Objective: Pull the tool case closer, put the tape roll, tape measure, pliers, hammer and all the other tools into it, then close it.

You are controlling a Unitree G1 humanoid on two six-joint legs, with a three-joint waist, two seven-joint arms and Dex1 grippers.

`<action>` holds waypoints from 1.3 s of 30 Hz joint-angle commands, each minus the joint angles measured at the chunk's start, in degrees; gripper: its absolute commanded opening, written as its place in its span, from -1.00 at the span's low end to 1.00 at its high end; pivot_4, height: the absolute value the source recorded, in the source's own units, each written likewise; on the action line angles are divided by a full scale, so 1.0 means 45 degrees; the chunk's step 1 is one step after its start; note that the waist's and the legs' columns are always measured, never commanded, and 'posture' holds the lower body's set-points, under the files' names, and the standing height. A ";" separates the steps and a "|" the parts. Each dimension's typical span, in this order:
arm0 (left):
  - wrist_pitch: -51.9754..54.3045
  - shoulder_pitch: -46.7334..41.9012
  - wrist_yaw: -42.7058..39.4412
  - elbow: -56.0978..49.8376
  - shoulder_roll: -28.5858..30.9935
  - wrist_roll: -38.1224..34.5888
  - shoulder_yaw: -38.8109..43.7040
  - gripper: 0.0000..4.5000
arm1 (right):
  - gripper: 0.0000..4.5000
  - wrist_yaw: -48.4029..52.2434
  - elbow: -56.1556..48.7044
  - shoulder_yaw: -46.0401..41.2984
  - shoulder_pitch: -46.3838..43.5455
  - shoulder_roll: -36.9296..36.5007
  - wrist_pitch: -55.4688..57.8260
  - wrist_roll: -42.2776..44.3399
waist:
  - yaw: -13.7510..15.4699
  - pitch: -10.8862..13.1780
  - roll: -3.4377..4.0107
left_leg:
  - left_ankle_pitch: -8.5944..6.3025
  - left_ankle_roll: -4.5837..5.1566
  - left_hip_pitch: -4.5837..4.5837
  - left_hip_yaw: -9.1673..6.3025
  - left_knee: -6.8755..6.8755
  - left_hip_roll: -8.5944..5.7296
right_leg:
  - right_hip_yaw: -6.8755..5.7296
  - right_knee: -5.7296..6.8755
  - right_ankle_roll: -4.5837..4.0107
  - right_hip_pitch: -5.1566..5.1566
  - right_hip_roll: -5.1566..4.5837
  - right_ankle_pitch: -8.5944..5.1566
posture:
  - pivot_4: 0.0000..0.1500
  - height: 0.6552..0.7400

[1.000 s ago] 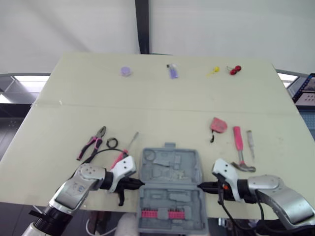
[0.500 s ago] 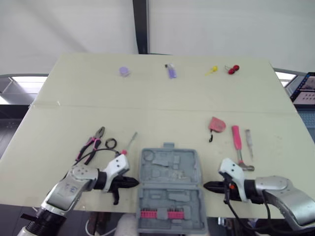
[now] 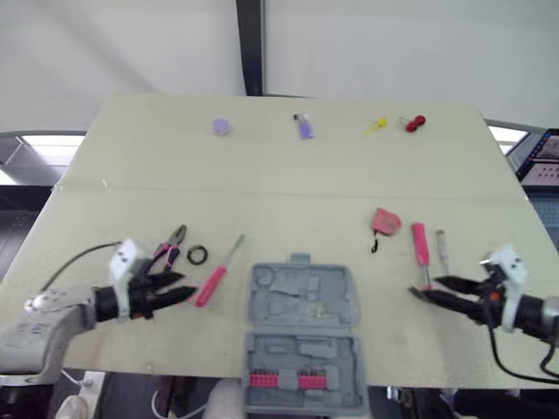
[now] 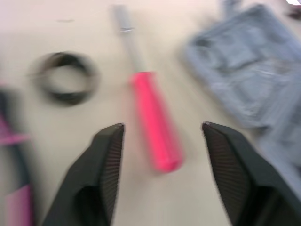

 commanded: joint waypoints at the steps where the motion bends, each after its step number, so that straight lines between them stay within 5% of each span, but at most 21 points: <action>1: -0.1137 0.0264 0.0992 0.1446 0.0272 0.0545 0.1691 0.99 | 0.98 -0.0456 0.1880 -0.0964 -0.0532 -0.0205 -0.1442 -0.0467 | -0.0028 0.0000 0.0000 | 0.0000 0.0000 0.0002 0.0003 -0.0001 0.0000 | 0.0001 -0.0001 0.0000 -0.0001 0.0000 0.0000 | 1.00 1.00; 11: -0.4403 -0.0256 0.3377 0.5866 0.0654 0.1646 0.3873 0.99 | 0.98 -0.1681 0.7583 -0.1155 -0.2618 -0.0506 -0.5676 -0.2143 | -0.0343 0.0000 -0.0002 | 0.0000 -0.0001 0.0007 0.0029 -0.0028 0.0004 | 0.0003 0.0000 0.0001 -0.0006 -0.0004 0.0000 | 1.00 1.00; 21: -0.5406 -0.0732 0.3249 0.6921 0.0797 0.1744 0.3094 0.99 | 0.98 -0.1299 0.8081 -0.0886 -0.2786 -0.0598 -0.6317 -0.2243 | -0.0669 -0.0001 -0.0002 | 0.0001 -0.0002 0.0018 0.0045 -0.0053 0.0012 | -0.0003 0.0002 0.0002 -0.0007 -0.0004 0.0000 | 1.00 1.00; 25: -0.5352 -0.1097 0.2564 0.6401 0.0817 0.1516 0.2477 0.99 | 0.98 -0.0804 0.6164 -0.0476 -0.2643 -0.0131 -0.5514 -0.1705 | -0.0683 0.0000 -0.0001 | 0.0001 -0.0002 0.0029 0.0061 -0.0067 0.0013 | 0.0001 0.0001 0.0001 -0.0009 -0.0004 0.0000 | 1.00 1.00; 31: -0.4975 -0.2341 -0.0195 0.4447 0.0492 0.0880 -0.0167 0.99 | 0.98 -0.0810 -0.1880 0.2592 -0.3441 0.1097 -0.1686 0.0358 | -0.0629 -0.0006 0.0007 | 0.0001 -0.0003 0.0024 0.0058 -0.0006 0.0020 | -0.0001 0.0037 0.0001 -0.0023 -0.0003 0.0000 | 1.00 1.00; 39: -0.6610 -0.3085 -0.2201 0.4019 0.0157 0.2241 -0.3676 0.99 | 0.98 -0.1058 -0.5175 0.5811 -0.5734 0.2344 0.0043 0.0731 | -0.0591 -0.0008 -0.0003 | -0.0001 -0.0004 0.0004 0.0051 0.0006 0.0018 | -0.0035 0.0036 -0.0003 -0.0036 -0.0004 0.0003 | 1.00 1.00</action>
